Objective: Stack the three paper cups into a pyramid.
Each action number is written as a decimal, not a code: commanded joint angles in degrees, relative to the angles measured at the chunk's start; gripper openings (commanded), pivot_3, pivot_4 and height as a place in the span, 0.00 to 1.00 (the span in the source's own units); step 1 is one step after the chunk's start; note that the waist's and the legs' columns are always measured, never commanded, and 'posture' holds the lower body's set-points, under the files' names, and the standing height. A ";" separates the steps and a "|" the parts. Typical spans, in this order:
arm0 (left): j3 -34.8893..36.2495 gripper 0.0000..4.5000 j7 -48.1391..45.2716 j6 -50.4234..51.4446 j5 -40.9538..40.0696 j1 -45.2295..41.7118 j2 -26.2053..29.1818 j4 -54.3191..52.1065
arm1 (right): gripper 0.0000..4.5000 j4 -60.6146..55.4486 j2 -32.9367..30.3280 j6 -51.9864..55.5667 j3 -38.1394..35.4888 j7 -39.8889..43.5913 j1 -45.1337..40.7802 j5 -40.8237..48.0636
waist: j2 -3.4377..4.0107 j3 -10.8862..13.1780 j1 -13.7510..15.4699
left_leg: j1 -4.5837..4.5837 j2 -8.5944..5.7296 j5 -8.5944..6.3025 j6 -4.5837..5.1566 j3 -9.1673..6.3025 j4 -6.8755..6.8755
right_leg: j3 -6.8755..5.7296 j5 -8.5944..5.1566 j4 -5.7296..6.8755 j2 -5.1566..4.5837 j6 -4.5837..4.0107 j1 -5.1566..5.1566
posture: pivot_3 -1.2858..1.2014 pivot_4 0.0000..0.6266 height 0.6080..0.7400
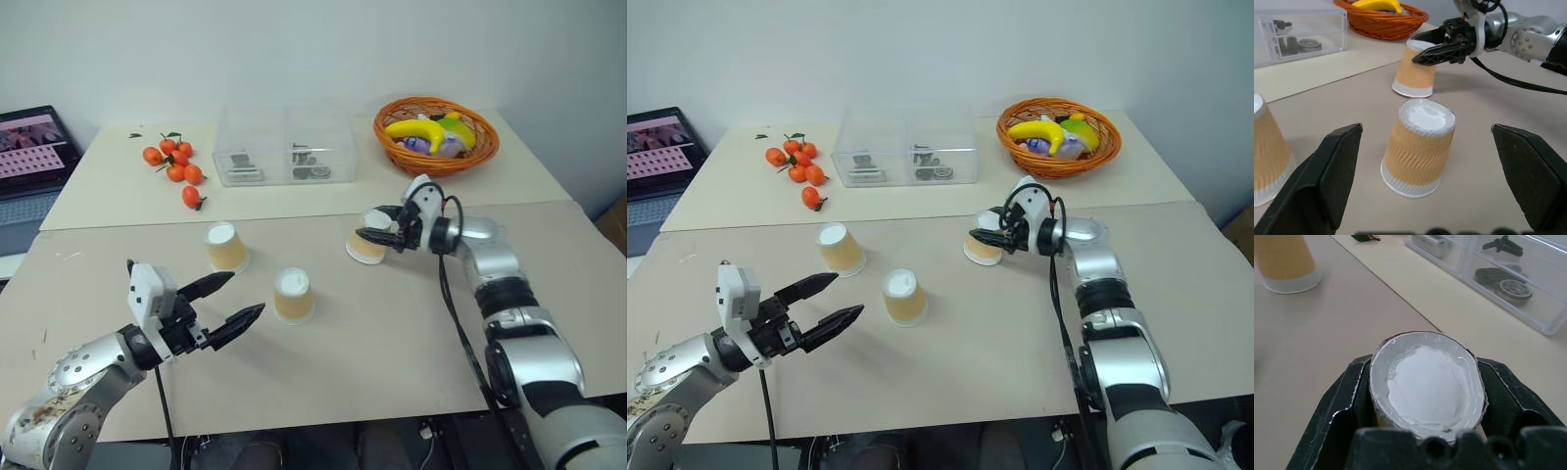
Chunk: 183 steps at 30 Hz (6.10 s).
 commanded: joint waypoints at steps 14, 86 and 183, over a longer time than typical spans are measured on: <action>0.80 1.00 0.43 -2.09 1.67 0.28 -1.75 -1.19 | 0.59 -28.82 1.15 13.11 5.00 4.02 13.14 7.20 | 0.01 0.00 0.03 | 0.15 0.34 -0.04 0.02 0.27 0.11 | 0.27 0.13 0.04 0.42 -0.16 0.06 | 0.52 0.24 0.99; -0.29 1.00 2.73 -10.97 16.17 -19.33 -5.64 32.96 | 0.99 -44.21 -10.22 29.45 -9.72 -2.49 17.67 24.92 | -0.02 0.00 1.34 | 0.21 0.75 -0.23 -0.10 0.68 0.12 | 0.60 0.27 -0.05 0.89 -0.26 -0.04 | 0.52 0.24 0.99; -11.23 0.98 -13.90 13.53 3.70 -51.37 -7.78 25.39 | 1.00 -50.70 -13.31 30.06 -11.50 -9.47 22.96 27.61 | -0.10 0.03 0.09 | 0.04 0.70 -0.27 -0.02 0.70 0.31 | 0.67 0.45 -0.03 0.89 -0.04 -0.05 | 0.52 0.24 0.99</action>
